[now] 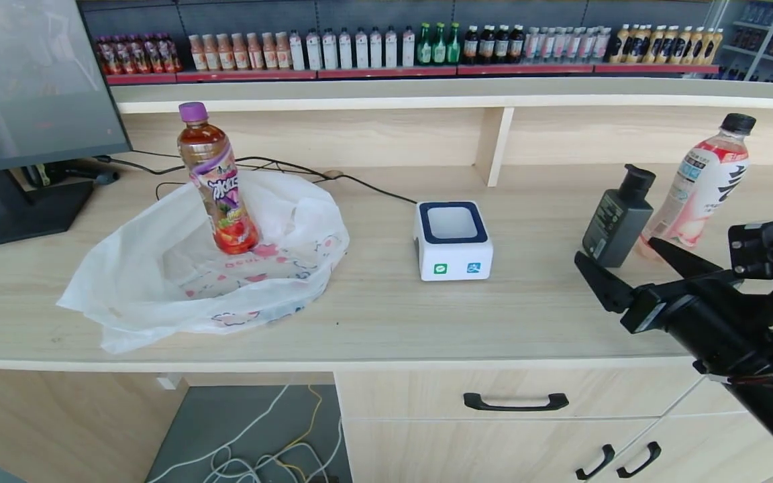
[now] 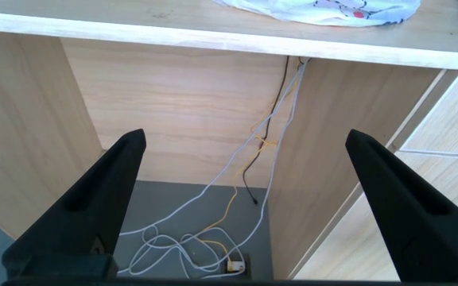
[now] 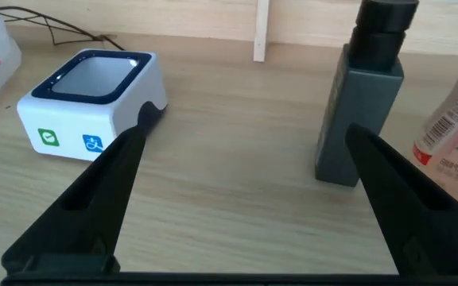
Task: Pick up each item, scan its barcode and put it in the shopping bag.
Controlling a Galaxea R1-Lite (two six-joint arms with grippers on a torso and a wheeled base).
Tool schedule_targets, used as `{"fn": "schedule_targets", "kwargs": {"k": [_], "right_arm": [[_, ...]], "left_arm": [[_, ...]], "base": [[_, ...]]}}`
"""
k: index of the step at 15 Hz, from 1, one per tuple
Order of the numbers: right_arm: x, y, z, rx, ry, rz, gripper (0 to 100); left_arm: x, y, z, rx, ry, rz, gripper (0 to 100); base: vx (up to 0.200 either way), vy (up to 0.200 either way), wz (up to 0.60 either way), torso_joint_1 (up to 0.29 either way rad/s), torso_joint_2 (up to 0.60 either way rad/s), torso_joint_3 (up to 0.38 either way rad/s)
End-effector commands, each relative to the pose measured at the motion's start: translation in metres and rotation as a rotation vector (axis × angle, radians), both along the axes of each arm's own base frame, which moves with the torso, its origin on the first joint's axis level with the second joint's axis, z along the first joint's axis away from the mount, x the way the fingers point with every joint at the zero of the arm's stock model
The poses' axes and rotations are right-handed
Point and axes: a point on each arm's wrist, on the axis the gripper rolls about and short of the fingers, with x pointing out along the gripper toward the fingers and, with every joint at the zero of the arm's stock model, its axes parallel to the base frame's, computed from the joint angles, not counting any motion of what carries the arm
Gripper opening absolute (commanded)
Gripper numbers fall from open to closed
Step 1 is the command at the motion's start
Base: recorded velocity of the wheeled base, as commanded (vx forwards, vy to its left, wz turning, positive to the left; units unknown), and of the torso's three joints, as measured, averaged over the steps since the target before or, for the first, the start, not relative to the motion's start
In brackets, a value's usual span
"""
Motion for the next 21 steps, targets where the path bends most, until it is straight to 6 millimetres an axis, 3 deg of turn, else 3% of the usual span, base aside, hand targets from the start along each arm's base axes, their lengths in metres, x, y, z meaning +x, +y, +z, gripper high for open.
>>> {"fn": "schedule_targets", "kwargs": {"k": [1,11,16,21], "right_arm": [[-0.008,-0.013,0.003,0.006,-0.012,-0.046,100],[-0.012,-0.014,-0.002,0.021,0.018,-0.042,100],[-0.013,-0.008,-0.002,0.019,0.018,-0.011,100],[0.005,-0.003,0.0,0.018,0.0,-0.011,100]], "left_arm": [[0.0,0.0,0.0,-0.001,0.0,0.001,100],[0.0,0.0,0.0,-0.001,0.0,0.001,100],[0.0,0.0,0.0,-0.001,0.0,-0.001,100],[0.0,0.0,0.0,0.0,0.0,-0.001,100]], "base": [[0.0,0.0,0.0,0.0,0.0,0.0],[0.0,-0.18,0.0,0.002,0.0,0.001],[0.0,0.0,0.0,0.0,0.0,0.0],[0.0,0.0,0.0,0.0,0.0,0.0]]}}
